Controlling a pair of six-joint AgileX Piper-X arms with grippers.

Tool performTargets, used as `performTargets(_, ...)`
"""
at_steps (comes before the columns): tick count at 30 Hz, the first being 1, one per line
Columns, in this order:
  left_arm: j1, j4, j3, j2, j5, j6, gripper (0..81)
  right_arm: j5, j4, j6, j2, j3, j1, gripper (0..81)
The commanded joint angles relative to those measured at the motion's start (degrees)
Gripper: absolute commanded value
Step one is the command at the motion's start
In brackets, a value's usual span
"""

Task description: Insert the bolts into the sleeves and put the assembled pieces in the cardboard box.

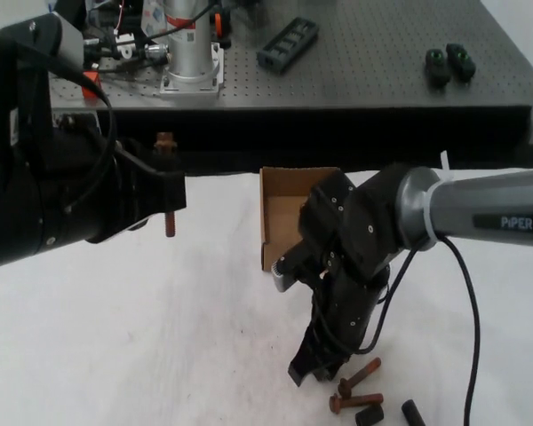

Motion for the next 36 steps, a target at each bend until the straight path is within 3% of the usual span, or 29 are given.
performTargets(1,0.18,-1.10,-0.06,-0.44,0.25,-0.58,0.6,0.59,0.18,0.06,0.34,-0.17,-0.26,34.4)
performTargets(4,0.18,-1.10,-0.06,-0.44,0.25,-0.58,0.6,2.53,2.68,0.06,0.34,-0.17,-0.26,33.9)
performTargets(7,0.18,-1.10,-0.06,-0.44,0.25,-0.58,0.6,2.55,3.81,-0.37,0.34,0.18,-0.26,27.6)
performTargets(12,0.18,-1.10,-0.06,-0.44,0.25,-0.58,0.6,2.40,0.95,-0.37,0.34,0.16,-0.26,8.2)
performTargets(15,0.18,-0.95,-0.06,-0.44,1.12,-0.58,0.6,2.40,1.20,-0.53,0.34,0.16,-0.26,0.6)
performTargets(17,0.18,-0.96,-0.06,-0.44,2.31,-0.58,0.6,1.30,1.02,-0.59,0.15,0.16,-0.55,0.6)
performTargets(21,0.18,-3.93,0.84,0.10,5.38,-0.86,0.6,-13.45,-2.61,-0.16,-4.62,1.53,-1.70,0.6)
performTargets(26,0.18,-16.72,4.56,2.88,12.99,-9.16,0.6,-19.39,-11.18,3.07,-21.20,10.39,-2.17,0.6)
performTargets(30,0.06,-29.70,7.22,6.67,20.10,-18.82,0.6,-29.88,-19.52,10.44,-35.22,20.82,-1.84,0.6)
performTargets(36,-0.84,-42.91,7.40,12.36,26.65,-25.91,0.6,-31.01,-35.61,19.99,-46.03,32.79,0.90,0.6)
